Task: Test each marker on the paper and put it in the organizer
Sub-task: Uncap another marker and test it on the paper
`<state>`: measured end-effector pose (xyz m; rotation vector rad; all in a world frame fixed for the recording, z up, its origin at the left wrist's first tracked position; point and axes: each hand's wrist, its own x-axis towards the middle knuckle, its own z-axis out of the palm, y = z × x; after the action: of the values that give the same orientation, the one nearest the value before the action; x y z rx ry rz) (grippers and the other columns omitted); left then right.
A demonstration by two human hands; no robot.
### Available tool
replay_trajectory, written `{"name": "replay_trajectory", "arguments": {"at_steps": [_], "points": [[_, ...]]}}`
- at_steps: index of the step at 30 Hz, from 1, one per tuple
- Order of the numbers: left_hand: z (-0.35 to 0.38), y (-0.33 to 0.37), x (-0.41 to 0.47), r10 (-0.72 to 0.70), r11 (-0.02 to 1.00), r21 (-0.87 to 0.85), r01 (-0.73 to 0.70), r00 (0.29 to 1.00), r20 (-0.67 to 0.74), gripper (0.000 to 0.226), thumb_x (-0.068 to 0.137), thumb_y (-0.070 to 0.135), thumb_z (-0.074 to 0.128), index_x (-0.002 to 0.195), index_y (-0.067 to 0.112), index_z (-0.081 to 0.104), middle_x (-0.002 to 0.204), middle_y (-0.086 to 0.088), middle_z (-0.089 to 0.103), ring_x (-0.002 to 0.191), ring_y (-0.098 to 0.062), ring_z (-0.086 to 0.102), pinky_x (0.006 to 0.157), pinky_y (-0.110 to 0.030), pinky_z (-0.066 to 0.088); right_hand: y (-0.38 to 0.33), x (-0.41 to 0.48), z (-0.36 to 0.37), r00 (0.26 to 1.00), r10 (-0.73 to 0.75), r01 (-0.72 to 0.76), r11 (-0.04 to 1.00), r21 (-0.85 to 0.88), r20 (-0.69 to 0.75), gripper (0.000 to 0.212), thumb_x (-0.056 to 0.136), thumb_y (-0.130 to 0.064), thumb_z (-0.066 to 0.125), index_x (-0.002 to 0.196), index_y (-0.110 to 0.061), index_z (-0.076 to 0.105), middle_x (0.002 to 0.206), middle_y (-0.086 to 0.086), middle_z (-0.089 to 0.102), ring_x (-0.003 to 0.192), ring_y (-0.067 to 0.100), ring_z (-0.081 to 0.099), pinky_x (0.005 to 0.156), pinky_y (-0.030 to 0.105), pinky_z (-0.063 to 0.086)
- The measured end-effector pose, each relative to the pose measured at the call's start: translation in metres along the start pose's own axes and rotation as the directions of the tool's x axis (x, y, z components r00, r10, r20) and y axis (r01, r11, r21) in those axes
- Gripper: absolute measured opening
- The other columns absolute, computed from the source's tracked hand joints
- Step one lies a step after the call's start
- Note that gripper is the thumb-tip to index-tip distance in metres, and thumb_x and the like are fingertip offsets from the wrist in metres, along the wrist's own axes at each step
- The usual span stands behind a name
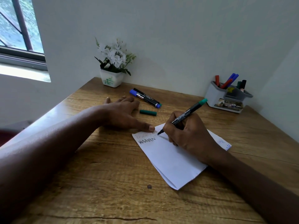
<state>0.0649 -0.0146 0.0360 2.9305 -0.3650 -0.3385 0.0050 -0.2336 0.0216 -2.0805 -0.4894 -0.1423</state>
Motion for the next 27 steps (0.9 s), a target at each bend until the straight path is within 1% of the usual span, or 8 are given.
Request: {"name": "replay_trajectory", "arguments": {"at_steps": [5,8,10,15,18,21,25,27], "points": [[-0.0006,0.0003,-0.0009,0.003,1.000,0.001,-0.003,1.000,0.014,0.130,0.050,0.094,0.041,0.159,0.028,0.015,0.170,0.004,0.002,0.155,-0.022,0.001,0.121,-0.064,-0.002,-0.0028,-0.0021,0.0011,1.000,0.003,-0.003,1.000,0.011,-0.001,0.020,0.081,-0.031,0.068,0.071,-0.014,0.062,0.055,0.000,0.065,0.052,0.006,0.060,0.057,0.029,0.049],[-0.0009,0.0011,-0.0010,0.002,1.000,0.003,-0.002,1.000,0.018,0.131,0.049,0.093,0.040,0.160,0.028,0.013,0.170,0.004,0.000,0.155,-0.022,-0.001,0.121,-0.064,-0.002,-0.0044,-0.0013,0.0014,0.999,-0.008,0.007,0.999,-0.031,-0.037,0.030,0.074,-0.040,0.068,0.069,-0.011,0.061,0.056,0.005,0.063,0.056,0.016,0.059,0.058,0.044,0.054],[-0.0012,0.0009,-0.0015,0.001,1.000,0.002,-0.001,1.000,0.019,0.132,0.049,0.093,0.040,0.160,0.028,0.013,0.170,0.004,0.000,0.155,-0.022,0.000,0.121,-0.064,-0.002,-0.0039,-0.0009,0.0012,0.997,-0.010,0.007,0.999,-0.040,-0.072,0.026,0.079,-0.032,0.070,0.068,-0.010,0.060,0.057,0.008,0.062,0.057,0.021,0.058,0.061,0.050,0.055],[-0.0009,0.0007,-0.0025,0.005,1.000,0.005,-0.006,1.000,0.020,0.133,0.047,0.093,0.039,0.160,0.028,0.013,0.170,0.003,0.001,0.156,-0.022,-0.001,0.121,-0.064,-0.002,-0.0035,-0.0024,0.0024,0.998,0.008,-0.011,0.999,-0.043,-0.065,0.020,0.082,-0.026,0.070,0.072,-0.011,0.062,0.058,0.005,0.066,0.058,0.016,0.060,0.064,0.046,0.056],[-0.0011,0.0006,-0.0032,0.001,1.000,-0.001,-0.001,1.000,0.018,0.132,0.049,0.093,0.040,0.160,0.028,0.012,0.170,0.004,0.001,0.156,-0.022,0.000,0.121,-0.064,-0.001,-0.0022,-0.0012,0.0014,0.996,0.010,-0.016,0.998,-0.059,-0.092,0.023,0.085,-0.021,0.071,0.068,-0.010,0.060,0.057,0.006,0.064,0.056,0.018,0.059,0.063,0.047,0.055],[-0.0011,0.0008,-0.0022,-0.003,1.000,0.002,0.003,1.000,0.018,0.130,0.052,0.093,0.042,0.160,0.029,0.010,0.170,0.004,-0.001,0.156,-0.022,-0.001,0.121,-0.064,-0.002,-0.0032,-0.0023,0.0015,0.998,0.015,-0.018,0.998,-0.052,-0.066,0.022,0.087,-0.020,0.070,0.068,-0.014,0.060,0.057,0.003,0.064,0.056,0.015,0.060,0.062,0.042,0.054],[-0.0009,0.0014,-0.0012,-0.001,1.000,-0.007,0.001,1.000,0.010,0.126,0.055,0.092,0.043,0.160,0.030,0.012,0.170,0.004,0.002,0.156,-0.022,0.001,0.121,-0.063,-0.001,-0.0023,-0.0019,0.0015,0.987,0.011,-0.026,0.995,-0.091,-0.158,0.021,0.084,-0.023,0.072,0.072,-0.010,0.063,0.065,0.015,0.067,0.067,0.034,0.065,0.065,0.050,0.057],[-0.0010,0.0013,-0.0016,-0.001,1.000,-0.007,0.001,1.000,0.011,0.126,0.055,0.092,0.043,0.160,0.030,0.012,0.170,0.004,0.002,0.156,-0.022,0.001,0.121,-0.063,-0.002,-0.0016,-0.0010,0.0011,0.985,0.014,-0.030,0.996,-0.089,-0.172,0.021,0.085,-0.023,0.072,0.072,-0.009,0.063,0.066,0.017,0.067,0.067,0.034,0.065,0.065,0.050,0.057]]}}
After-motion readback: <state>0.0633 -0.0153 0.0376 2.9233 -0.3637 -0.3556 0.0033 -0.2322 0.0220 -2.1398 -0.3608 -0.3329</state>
